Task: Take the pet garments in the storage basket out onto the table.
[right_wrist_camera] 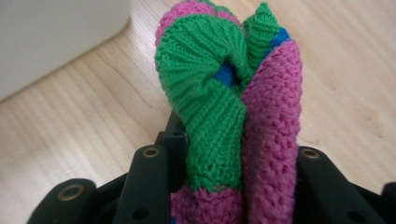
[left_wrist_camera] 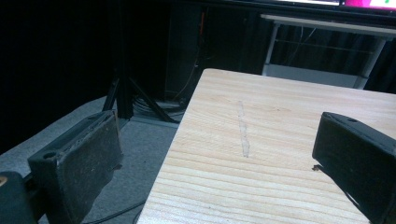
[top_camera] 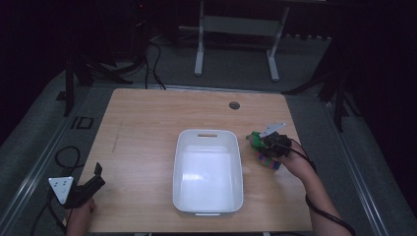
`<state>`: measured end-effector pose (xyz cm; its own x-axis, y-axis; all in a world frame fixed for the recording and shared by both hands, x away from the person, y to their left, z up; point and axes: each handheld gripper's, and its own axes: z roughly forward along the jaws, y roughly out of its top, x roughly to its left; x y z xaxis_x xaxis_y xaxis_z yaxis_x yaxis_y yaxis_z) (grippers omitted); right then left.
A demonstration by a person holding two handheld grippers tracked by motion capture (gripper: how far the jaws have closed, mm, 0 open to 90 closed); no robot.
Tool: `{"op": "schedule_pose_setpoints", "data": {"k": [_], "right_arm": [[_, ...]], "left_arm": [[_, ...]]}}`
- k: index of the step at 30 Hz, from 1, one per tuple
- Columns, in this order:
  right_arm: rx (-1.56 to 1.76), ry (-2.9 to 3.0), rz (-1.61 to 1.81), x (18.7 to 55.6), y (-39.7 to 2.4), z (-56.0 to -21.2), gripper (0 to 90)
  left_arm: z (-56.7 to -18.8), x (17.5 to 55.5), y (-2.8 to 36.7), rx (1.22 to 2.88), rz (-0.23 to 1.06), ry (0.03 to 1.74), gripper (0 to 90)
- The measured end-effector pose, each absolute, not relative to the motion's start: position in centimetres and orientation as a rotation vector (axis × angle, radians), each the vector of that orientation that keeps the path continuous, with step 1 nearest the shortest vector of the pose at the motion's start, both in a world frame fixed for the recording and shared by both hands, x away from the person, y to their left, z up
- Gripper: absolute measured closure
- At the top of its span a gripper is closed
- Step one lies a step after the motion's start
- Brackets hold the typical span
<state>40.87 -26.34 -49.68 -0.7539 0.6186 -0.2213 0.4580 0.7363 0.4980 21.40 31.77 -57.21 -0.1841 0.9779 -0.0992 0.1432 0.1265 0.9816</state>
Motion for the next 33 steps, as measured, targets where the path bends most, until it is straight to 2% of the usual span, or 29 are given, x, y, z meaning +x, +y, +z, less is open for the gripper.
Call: {"op": "schedule_pose_setpoints", "data": {"k": [7,11,13,14,15,16,22,32,33], "right_arm": [[0.863,2.59,0.526,41.2,-26.1,-53.0,62.9],[0.893,2.575,0.567,41.1,-26.1,-53.1,61.0],[0.893,2.581,0.561,41.2,-26.1,-53.1,54.8],[0.893,2.581,0.561,41.2,-26.1,-53.1,54.8],[0.879,2.6,0.539,41.0,-25.8,-52.8,47.0],[0.879,2.6,0.539,41.0,-25.8,-52.8,47.0],[0.848,2.619,0.599,40.3,-25.6,-51.0,28.8],[0.873,2.564,0.788,38.2,-27.2,-47.6,12.4],[0.876,2.551,0.797,38.0,-27.3,-47.4,12.9]], "left_arm": [[-57.2,21.4,31.7,1.145,1.187,1.502,1.8],[-57.2,21.4,31.8,1.149,1.175,1.507,1.8],[-57.2,21.4,31.8,1.148,1.174,1.508,1.8],[-57.2,21.4,31.8,1.148,1.174,1.508,1.8],[-57.2,21.4,31.8,1.147,1.173,1.51,1.8],[-57.2,21.4,31.8,1.147,1.173,1.51,1.9],[-57.2,21.4,31.7,1.149,1.177,1.507,1.9],[-57.2,21.4,31.7,1.146,1.179,1.506,1.9],[-57.2,21.4,31.7,1.147,1.179,1.506,1.9]]}}
